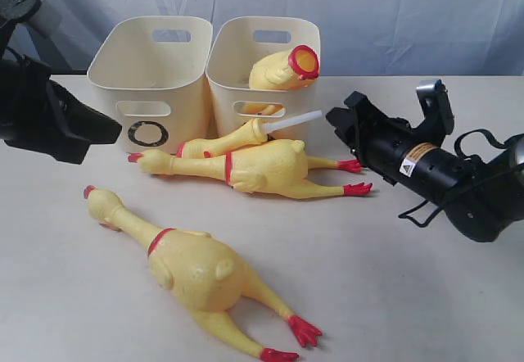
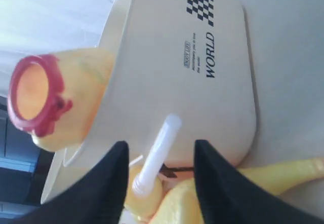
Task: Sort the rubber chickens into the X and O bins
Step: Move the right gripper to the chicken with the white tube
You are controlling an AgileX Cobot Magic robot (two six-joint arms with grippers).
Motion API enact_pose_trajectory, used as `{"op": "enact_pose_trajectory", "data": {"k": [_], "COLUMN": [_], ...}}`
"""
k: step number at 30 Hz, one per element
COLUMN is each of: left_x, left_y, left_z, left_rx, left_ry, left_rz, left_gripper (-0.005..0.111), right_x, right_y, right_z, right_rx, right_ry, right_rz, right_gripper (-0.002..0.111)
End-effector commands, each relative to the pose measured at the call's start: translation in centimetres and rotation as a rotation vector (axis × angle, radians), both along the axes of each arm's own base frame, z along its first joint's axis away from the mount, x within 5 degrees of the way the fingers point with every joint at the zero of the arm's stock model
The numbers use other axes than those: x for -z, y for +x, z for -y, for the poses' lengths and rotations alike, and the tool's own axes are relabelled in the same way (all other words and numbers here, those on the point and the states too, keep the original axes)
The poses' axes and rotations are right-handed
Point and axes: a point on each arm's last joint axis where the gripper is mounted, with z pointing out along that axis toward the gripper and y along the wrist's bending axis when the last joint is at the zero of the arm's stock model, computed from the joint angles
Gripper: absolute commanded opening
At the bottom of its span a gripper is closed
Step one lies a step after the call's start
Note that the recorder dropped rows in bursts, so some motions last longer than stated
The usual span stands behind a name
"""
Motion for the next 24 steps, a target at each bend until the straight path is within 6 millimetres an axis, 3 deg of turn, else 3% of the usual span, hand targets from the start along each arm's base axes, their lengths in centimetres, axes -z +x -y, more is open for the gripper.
{"op": "enact_pose_trajectory", "data": {"k": [1,12,24], "left_x": [-0.2,-0.2,-0.2], "left_y": [0.1,0.1,0.1], "left_z": [0.1,0.0,0.0], "left_rx": [0.000,0.003,0.002], "left_ry": [0.000,0.018,0.018], "left_rz": [0.012,0.016,0.018], "left_gripper": [0.000,0.000,0.000], "right_x": [-0.2,-1.3,2.0], "right_y": [1.1,2.9,2.9], "right_z": [0.0,-0.7,-1.0], "right_rx": [0.034,0.020,0.015], "right_ry": [0.027,0.034,0.178], "right_rz": [-0.043,-0.045,-0.096], "right_gripper": [0.054,0.049,0.049]}}
